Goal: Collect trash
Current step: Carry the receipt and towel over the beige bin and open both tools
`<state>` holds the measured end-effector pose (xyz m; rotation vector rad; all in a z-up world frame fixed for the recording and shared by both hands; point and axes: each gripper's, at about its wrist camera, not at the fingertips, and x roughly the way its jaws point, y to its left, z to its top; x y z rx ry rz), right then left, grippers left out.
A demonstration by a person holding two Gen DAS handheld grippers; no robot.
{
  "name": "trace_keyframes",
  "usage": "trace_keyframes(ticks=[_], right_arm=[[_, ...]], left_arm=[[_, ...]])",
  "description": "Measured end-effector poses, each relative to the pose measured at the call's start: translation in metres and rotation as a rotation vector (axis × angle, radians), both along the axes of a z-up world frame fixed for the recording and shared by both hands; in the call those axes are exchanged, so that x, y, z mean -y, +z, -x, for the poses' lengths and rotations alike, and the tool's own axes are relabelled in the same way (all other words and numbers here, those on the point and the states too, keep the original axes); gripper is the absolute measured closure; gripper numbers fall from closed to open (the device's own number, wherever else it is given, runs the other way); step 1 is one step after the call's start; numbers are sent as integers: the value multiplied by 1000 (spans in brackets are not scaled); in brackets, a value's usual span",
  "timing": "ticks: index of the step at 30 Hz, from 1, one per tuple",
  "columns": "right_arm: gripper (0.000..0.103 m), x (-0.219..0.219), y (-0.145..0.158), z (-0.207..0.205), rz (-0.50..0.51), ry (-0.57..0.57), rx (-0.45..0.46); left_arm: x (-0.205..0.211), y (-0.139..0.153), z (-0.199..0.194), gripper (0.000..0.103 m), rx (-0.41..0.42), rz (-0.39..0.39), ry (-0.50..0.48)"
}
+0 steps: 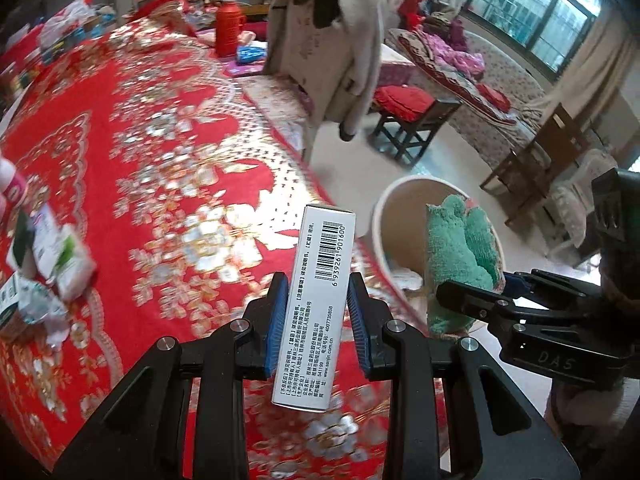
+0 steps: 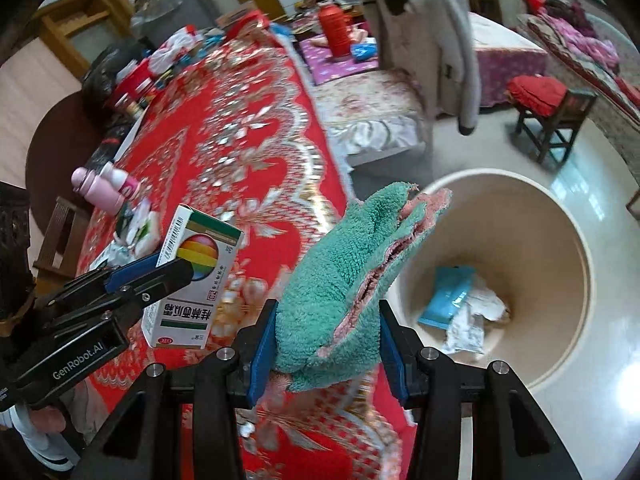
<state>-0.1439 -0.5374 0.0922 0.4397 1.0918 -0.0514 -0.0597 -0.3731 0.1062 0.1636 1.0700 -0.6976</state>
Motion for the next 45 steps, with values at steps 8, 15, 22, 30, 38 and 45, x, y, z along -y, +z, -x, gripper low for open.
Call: trace_keyframes(ticks=[8,15,22,30,38,45], right_arm=[[57,37,-8,25,-4,-77,-22],[57,66,-16,40,-3,-129,-41],[57,89,-27,45,-13,-162,-62],[57,104,-39,48,-25,-170,-90],[57,112,-47,50,-32,-180,-112],[57,115,-52,52,-35,-187,-124]], left_arm=[[42,-4,10,75,-8,12,-63],[78,-9,14,75,-24,28,-99],[105,-18,14,75,-62,56,-110],[125,-30,13,75,-94,61,-100],[138,-40,12,75,-103,53,-89],[142,-46,10,75,-112,44,-77]])
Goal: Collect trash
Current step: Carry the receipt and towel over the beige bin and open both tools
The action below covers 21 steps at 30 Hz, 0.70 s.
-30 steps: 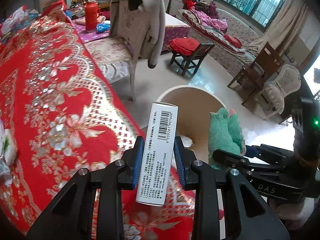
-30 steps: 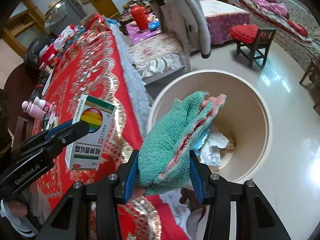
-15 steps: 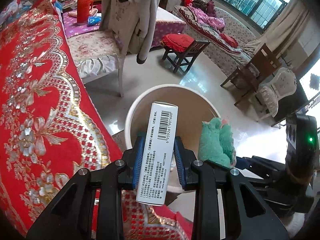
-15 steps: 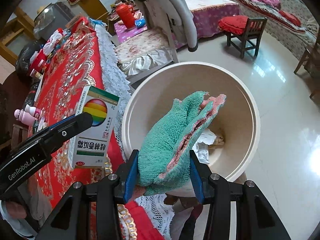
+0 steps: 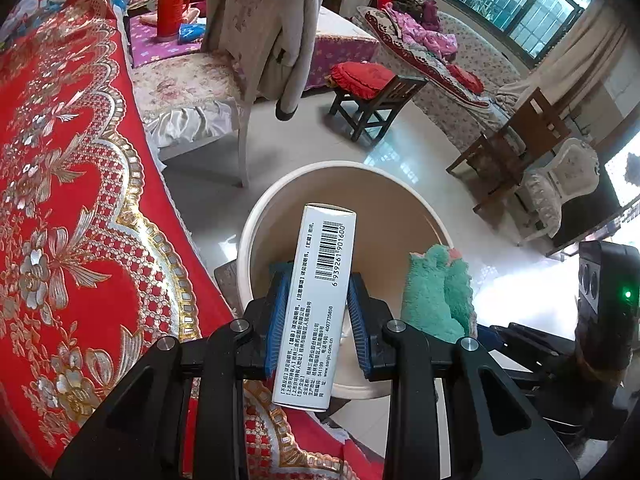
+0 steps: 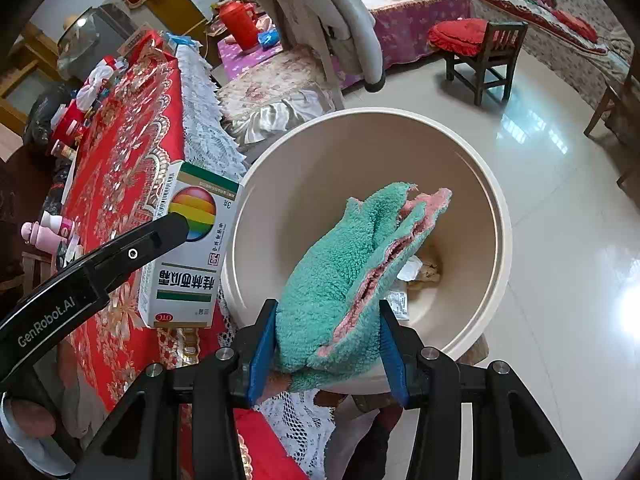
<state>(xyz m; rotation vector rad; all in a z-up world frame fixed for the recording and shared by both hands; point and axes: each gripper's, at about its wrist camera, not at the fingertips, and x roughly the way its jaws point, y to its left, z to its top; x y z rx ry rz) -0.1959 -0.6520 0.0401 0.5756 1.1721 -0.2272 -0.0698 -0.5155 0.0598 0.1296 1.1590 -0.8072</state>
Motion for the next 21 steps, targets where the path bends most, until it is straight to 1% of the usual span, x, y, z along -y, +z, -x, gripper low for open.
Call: trace_keyframes(ticks=[12,17,19,21], right_arm=[[57,3,-4,-2,-2,-15,-9],[53,6,-4,-1,3,-35,-10],[52,7,-5,-1,-2,-39,-13],[50,8,-6,-1,-1,-41,-19]], left_arm=[[5,-2,-5,75,-15,18,4],[7,-2,-9,74,-35,34,1],[6,-2,-10,72,-47,43,4],[5,-3,-11,61,-59,52,4]])
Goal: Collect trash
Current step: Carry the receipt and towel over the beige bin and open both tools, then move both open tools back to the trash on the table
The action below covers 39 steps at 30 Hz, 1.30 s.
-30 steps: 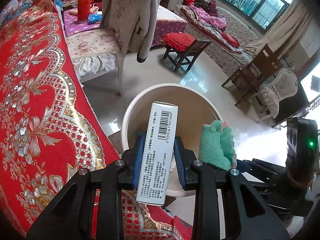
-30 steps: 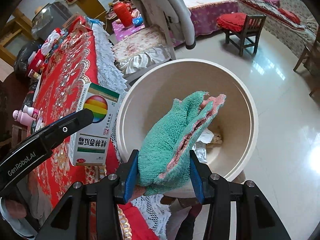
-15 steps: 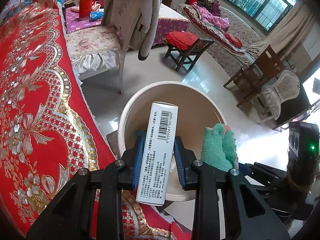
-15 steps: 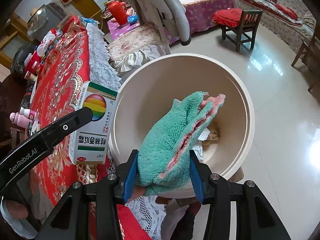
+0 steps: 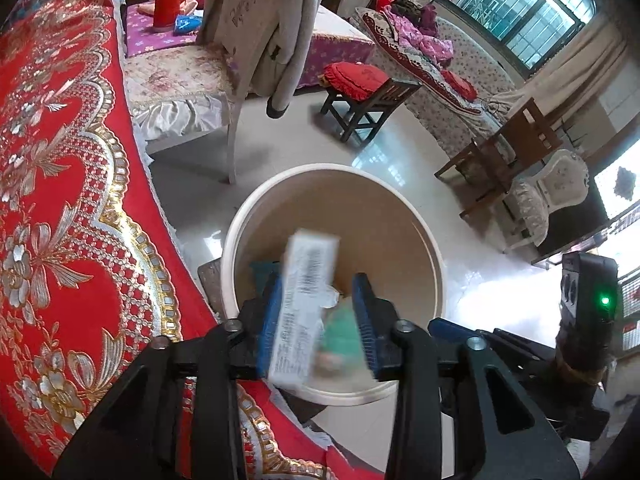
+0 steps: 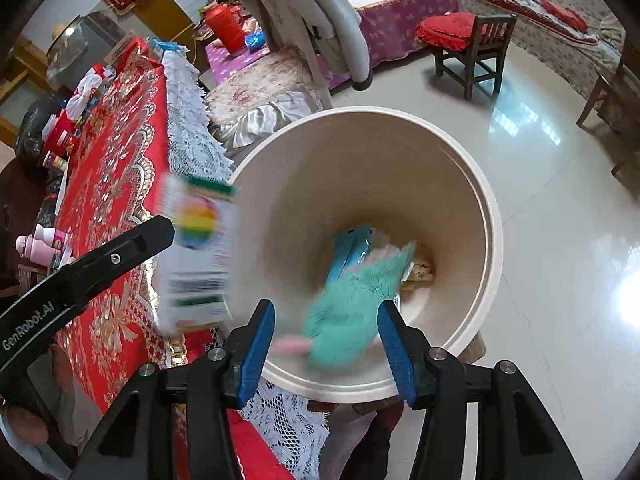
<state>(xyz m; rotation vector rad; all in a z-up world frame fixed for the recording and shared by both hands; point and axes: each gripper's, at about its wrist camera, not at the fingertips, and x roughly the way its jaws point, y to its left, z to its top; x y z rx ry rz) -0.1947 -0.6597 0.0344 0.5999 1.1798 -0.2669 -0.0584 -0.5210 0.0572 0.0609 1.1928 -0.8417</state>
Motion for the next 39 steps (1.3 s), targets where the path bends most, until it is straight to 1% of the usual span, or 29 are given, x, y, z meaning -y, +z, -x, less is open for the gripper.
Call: trace_keyframes(ticks=[3,8,17,23,31,36,39], right_arm=[[47,1,-2,1,-7,-6,-5],[47,0,-3,2,-15,-6,-11],[47,-15,2,-5,-12,37,-3],[47,-32,9,-15,-4,77,10],[47,-72,19,-40,-4,161,36],[46,-107,23,-63,-10,237,53],[46,-136,23,-79,-17,296,57]], left_arm=[[-3,0,-1,59,-9,3,3],[-10,3,1,59,0,-2,9],[-32,15,1,59,64,-12,49],[-58,21,-4,59,93,-18,104],[-111,27,-14,59,111,-32,198],[-159,29,-23,59,121,-50,278],[-199,30,-30,59,122,-63,348]])
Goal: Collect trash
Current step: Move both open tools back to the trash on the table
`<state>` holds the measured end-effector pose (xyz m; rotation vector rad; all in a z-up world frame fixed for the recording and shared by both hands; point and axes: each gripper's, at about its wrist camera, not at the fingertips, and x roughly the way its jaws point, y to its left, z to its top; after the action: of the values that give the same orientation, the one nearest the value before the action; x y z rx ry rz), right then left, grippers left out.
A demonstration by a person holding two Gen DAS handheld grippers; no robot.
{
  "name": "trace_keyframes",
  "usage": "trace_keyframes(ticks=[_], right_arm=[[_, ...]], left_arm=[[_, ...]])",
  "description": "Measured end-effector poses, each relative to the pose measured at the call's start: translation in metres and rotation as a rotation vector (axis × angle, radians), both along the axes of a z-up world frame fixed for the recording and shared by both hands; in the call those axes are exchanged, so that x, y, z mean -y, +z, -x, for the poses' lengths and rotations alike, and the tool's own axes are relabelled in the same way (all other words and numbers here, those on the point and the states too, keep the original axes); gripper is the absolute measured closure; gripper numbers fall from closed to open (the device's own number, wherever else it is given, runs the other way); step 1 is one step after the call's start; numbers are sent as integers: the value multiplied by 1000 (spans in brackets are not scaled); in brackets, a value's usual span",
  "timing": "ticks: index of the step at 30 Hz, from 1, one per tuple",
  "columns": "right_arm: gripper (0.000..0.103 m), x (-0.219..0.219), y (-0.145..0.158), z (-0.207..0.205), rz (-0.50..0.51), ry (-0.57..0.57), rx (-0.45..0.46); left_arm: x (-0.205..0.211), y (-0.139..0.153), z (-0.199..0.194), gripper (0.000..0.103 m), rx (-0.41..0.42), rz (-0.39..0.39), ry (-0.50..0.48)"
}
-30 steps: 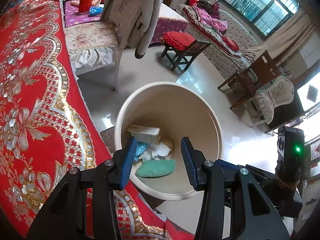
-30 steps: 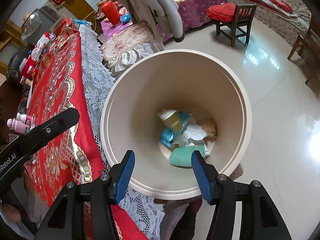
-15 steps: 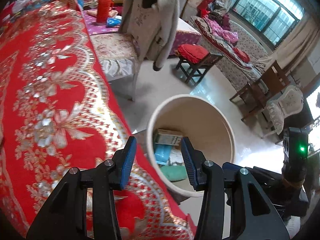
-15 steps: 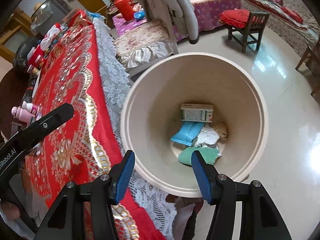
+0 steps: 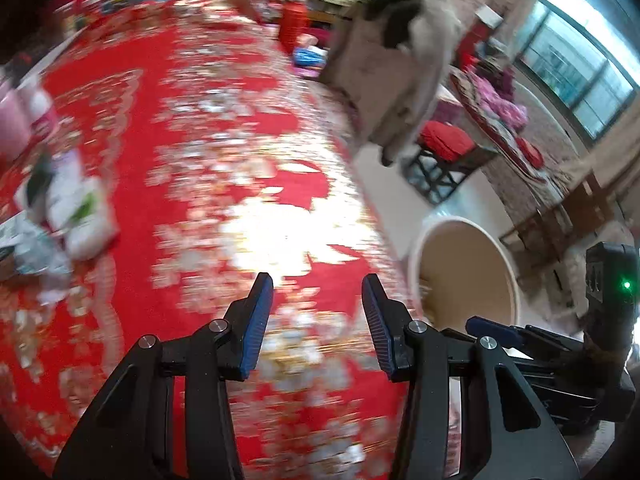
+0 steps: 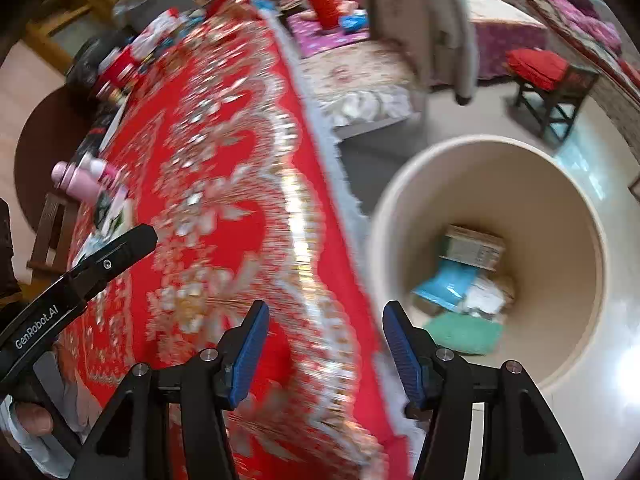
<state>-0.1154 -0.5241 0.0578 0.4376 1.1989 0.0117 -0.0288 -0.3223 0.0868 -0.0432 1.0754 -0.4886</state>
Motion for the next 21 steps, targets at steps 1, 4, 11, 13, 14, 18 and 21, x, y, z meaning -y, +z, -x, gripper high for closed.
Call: trace_keyframes(ticks=[1,4,11,13,14,18,21], right_arm=[[46,-9,0,-5,-3,18,1],[46,-40,-1,-22,-12,81,5],[46,-112,-6,-53,-27,211,2],[46,-128,-7,-59,-29,238,1],[46,-134,-7,-61,-30,249,1],[46,-149,-8,-66,-31,269,-3],[45,-152,-11,-69,-30,266,-10]], left_arm=[[-11,0,-3,59,-1,-2,22],[-48,0,-8,59,-4,-14,91],[-132,-5,-19,59,-12,-39,252],[-154,-7,-23,59,-14,-40,300],[-163,-9,-26,59,-15,-36,319],[-193,-21,-33,48,-23,2,399],[-203,-33,-42,48,-38,29,439]])
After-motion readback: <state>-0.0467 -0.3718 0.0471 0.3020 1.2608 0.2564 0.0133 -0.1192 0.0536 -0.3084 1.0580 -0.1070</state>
